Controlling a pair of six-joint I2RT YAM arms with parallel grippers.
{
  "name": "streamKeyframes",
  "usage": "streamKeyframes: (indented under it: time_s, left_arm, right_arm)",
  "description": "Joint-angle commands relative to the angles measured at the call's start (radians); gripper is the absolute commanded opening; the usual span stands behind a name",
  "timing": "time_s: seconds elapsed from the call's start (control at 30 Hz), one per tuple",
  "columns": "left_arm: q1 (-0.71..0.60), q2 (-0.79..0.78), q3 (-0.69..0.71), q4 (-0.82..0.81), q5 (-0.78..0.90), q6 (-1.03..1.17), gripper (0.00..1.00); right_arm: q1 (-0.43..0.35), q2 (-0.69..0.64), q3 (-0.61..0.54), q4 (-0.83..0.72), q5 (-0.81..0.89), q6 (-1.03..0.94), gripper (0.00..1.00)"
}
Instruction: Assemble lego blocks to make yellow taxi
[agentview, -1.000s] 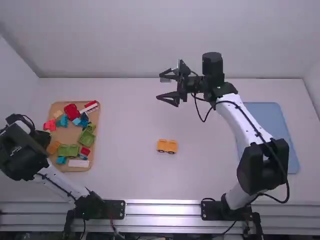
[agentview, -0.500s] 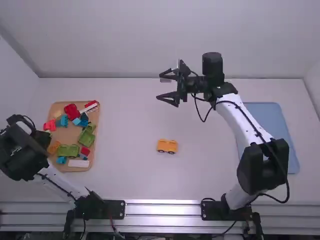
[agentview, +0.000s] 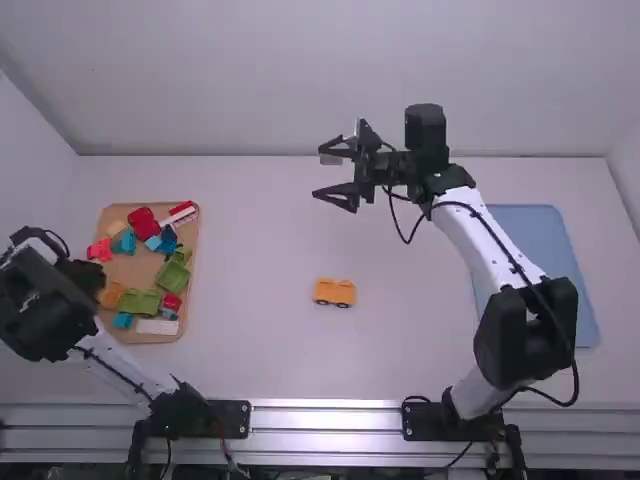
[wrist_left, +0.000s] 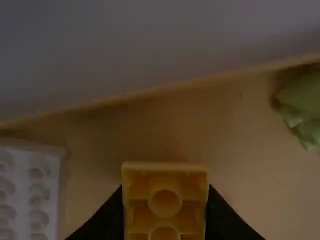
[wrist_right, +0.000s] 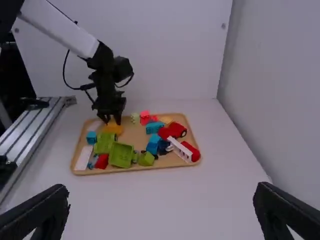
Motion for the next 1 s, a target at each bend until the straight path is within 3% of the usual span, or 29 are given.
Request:
streamKeyframes:
  time_s: [0.0,0.1,0.17,0.27,0.37,0.43,0.67,0.77,0.8,0.97]
  left_arm:
    - [0.001,-0.001,0.092,-0.05,0.019,0.027,0.14]
    - [0.005,-0.026,0.159,-0.107,0.099,0.105,0.12]
    - [0.006,-0.053,0.189,-0.13,0.176,0.15,0.02]
    - [0.002,-0.156,0.188,-0.146,0.255,0.185,0.02]
    - [-0.012,-0.259,0.125,-0.115,0.246,0.183,0.02]
    - [-0.035,-0.379,0.027,-0.052,0.29,0.203,0.02]
    - [-0.129,-0.791,-0.369,0.295,0.702,0.439,0.04]
    - [-0.247,-0.98,-0.563,0.511,0.834,0.477,0.09]
    - [-0.247,-0.98,-0.563,0.511,0.834,0.477,0.09]
    - [-0.477,-1.107,-0.764,0.842,0.9,0.473,0.04]
  right_arm:
    - [-0.005,0.008,0.028,0.008,-0.009,-0.002,0.99]
    - [0.0,0.008,0.028,0.021,0.03,0.003,0.99]
    - [0.013,0.008,0.027,0.035,0.1,0.042,0.99]
    - [0.045,0.008,0.027,0.062,0.29,0.189,0.99]
    - [0.066,0.008,0.027,0.06,0.357,0.219,0.99]
    - [0.077,0.008,0.027,0.056,0.385,0.22,0.99]
    - [0.081,0.008,0.027,0.057,0.38,0.278,0.99]
    - [0.071,0.015,0.027,0.053,0.286,0.301,0.99]
    - [0.071,0.015,0.027,0.053,0.286,0.301,0.99]
    - [0.051,0.082,0.027,0.095,0.111,0.349,0.99]
